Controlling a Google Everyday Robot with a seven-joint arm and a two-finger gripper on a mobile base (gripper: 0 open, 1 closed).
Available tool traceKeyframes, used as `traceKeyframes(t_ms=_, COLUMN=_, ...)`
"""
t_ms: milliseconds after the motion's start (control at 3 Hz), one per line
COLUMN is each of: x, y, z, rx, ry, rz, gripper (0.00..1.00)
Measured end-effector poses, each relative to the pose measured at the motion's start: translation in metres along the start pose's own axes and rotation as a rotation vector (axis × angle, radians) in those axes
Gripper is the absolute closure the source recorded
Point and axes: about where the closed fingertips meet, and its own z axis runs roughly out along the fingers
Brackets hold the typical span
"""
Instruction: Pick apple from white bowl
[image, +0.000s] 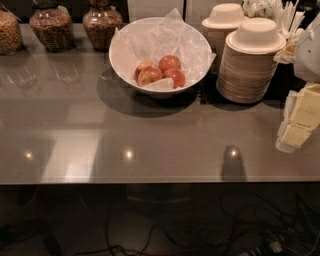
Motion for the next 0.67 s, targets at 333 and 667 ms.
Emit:
traceKeyframes(t_ms=333, x=0.0000, y=-0.0001, z=0.0000, rx=0.000, ry=0.000, rz=0.000, gripper=0.00)
traceKeyframes(t_ms=667, x=-0.0028, y=-0.0047, z=-0.0002, rx=0.026, ry=-0.029, rz=0.008, gripper=0.00)
